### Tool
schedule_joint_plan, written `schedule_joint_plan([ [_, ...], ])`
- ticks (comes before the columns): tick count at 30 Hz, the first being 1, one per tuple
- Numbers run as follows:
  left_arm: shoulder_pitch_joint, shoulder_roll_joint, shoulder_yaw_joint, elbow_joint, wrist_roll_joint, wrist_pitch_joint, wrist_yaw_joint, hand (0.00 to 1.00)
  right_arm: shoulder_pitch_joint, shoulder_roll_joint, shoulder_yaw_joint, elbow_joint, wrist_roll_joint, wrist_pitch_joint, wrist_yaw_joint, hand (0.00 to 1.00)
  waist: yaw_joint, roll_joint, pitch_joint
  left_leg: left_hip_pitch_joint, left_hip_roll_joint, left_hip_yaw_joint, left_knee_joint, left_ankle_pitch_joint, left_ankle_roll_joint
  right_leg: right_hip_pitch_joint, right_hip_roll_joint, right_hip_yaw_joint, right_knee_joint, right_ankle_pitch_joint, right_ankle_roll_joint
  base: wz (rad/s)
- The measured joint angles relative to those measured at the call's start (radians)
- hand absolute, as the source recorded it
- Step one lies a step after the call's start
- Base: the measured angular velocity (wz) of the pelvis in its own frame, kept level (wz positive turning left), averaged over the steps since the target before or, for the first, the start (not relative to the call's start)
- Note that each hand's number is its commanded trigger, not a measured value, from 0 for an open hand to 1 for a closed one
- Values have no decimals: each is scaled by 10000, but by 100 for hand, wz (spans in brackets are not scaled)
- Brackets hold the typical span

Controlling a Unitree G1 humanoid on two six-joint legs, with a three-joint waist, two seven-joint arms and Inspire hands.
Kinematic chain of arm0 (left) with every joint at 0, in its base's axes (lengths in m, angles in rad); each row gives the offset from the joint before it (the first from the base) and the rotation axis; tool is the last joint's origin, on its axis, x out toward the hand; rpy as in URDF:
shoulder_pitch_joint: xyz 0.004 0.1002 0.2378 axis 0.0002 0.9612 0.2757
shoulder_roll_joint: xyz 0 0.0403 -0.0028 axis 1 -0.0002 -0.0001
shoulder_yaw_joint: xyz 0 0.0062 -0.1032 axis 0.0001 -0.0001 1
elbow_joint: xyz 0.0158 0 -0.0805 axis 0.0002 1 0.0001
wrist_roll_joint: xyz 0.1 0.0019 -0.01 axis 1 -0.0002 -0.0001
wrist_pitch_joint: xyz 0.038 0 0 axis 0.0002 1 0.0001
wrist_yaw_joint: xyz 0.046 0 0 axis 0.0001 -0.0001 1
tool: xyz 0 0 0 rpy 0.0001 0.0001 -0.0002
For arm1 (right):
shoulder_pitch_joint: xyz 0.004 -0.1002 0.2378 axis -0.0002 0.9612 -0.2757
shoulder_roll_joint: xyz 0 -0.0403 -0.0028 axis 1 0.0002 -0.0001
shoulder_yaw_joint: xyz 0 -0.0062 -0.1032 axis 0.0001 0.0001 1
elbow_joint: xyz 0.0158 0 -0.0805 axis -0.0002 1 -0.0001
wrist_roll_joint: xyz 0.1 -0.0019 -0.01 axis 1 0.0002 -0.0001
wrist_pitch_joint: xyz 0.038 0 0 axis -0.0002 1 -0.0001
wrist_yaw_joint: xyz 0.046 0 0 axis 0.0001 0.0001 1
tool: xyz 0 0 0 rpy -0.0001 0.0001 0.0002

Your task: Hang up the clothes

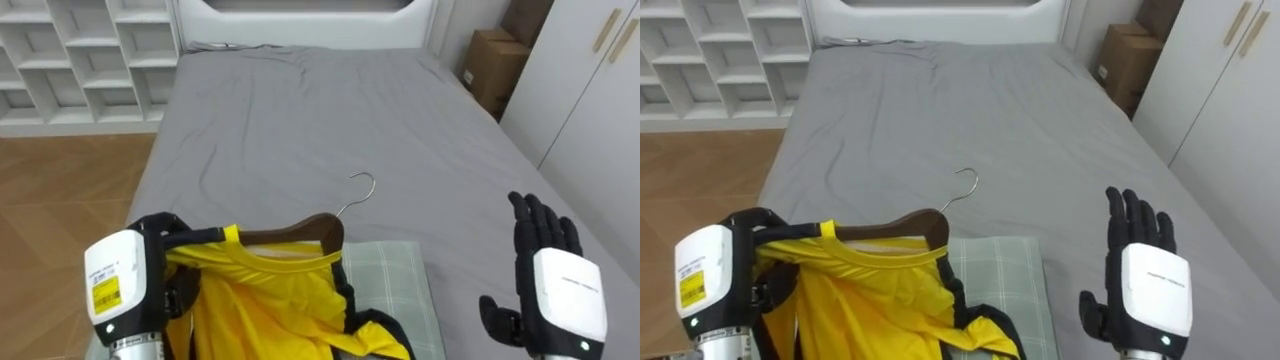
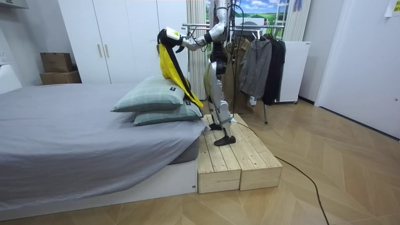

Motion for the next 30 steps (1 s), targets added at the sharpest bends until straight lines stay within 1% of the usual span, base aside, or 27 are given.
schedule_joint_plan([
  [1, 1, 0, -7, 0, 0, 29, -27, 100, 0, 0, 3, 0, 5, 0, 58, 0, 1, 13, -13, 17, 0, 0, 2, 0, 0, 18, 1, 0, 0, 0, 0, 0],
  [2, 15, -1, -28, 0, -1, 74, -66, 100, 0, 0, 3, -5, 61, -1, 136, 0, 1, 54, -54, 50, 0, 5, 3, 0, 0, 42, 0, 3, -1, 0, 0, 0],
  [3, 40, -3, -74, -1, -2, 127, -67, 100, 0, -1, 19, -18, 203, -5, 187, 0, 6, 88, -75, 103, 1, 29, 1, 0, 1, 83, 1, 10, 3, 0, 0, -5],
  [5, 53, -44, -132, -48, 23, 138, -71, 100, 2, -11, 122, -67, 730, -5, 232, 0, 136, 123, -97, 172, 7, 98, 3, 0, 0, 109, 20, 80, 5, 0, 0, -12],
  [7, 60, -145, -126, -59, 211, 138, -71, 100, 7, -12, 149, -83, 1323, -14, 527, 0, 193, 146, -108, 215, 14, 99, 6, 0, 1, 161, 32, 109, 1, 0, 0, -4],
  [10, 73, -209, -121, -63, 389, 132, -71, 100, 8, -23, 248, -83, 2637, -16, 1361, 0, 228, 166, -96, 337, 18, 100, -21, 0, 1, 254, 48, 143, -9, -1, 0, 0],
  [12, 143, -202, -115, -183, 390, 111, -89, 100, 63, -34, 297, -208, 4357, -14, 2306, 0, 234, 172, -96, 340, 19, 103, -78, -1, 0, 278, 60, 166, -37, -1, 0, 0],
  [13, 142, -202, -113, -219, 391, 97, -104, 100, 77, -47, 298, -245, 4793, -14, 2557, 0, 233, 171, -96, 337, 17, 103, -104, -1, 0, 259, 58, 158, -34, -1, 0, 3],
  [15, 141, -207, -10, -280, 415, -140, -126, 100, 77, -65, 296, -297, 6250, -17, 3551, 0, 271, 173, -93, 316, 14, 116, -151, -1, -1, 215, 70, 207, -32, -2, 0, 0],
  [16, 141, -206, 7, -287, 441, -181, -126, 100, 77, -67, 295, -297, 6513, -17, 3812, 0, 282, 174, -93, 321, 14, 126, -151, -2, -1, 215, 73, 220, -32, -2, 0, -3],
  [18, 132, -206, 102, -370, 836, -335, -123, 100, 77, -68, 296, -373, 7365, -23, 4794, 0, 280, 188, -84, 294, 18, 94, -150, -3, -3, 190, 81, 233, -40, -2, 1, 0],
  [19, 127, -205, 113, -390, 927, -373, -123, 100, 77, -68, 296, -394, 7546, -26, 5008, 0, 281, 192, -81, 280, 18, 96, -150, -3, -3, 179, 83, 237, -39, -2, 1, 0],
  [21, 126, -212, 134, -504, 1164, -551, -119, 100, 74, -72, 296, -424, 8242, -59, 5768, 0, 348, 204, -77, 187, 17, 93, -147, -3, -3, 80, 85, 244, -23, -2, 1, 0],
  [24, 125, -211, 134, -551, 1291, -695, -113, 100, 73, -72, 305, -424, 8958, -62, 6427, 0, 433, 193, -76, 141, 17, 72, -126, -1, -5, 32, 83, 239, -5, -1, 0, 0],
  [28, 126, -209, 139, -550, 1353, -793, -110, 100, 61, -71, 304, -424, 9150, -119, 6948, 0, 485, 146, -71, 143, 14, 67, -123, -1, -5, 45, 78, 232, -9, -2, 0, 0],
  [30, 125, -205, 184, -550, 1650, -828, -101, 100, 39, -72, 302, -423, 9196, -120, 7268, 0, 494, 100, -67, 150, 15, 65, -116, -1, -5, 74, 74, 222, -21, -2, 0, 0],
])
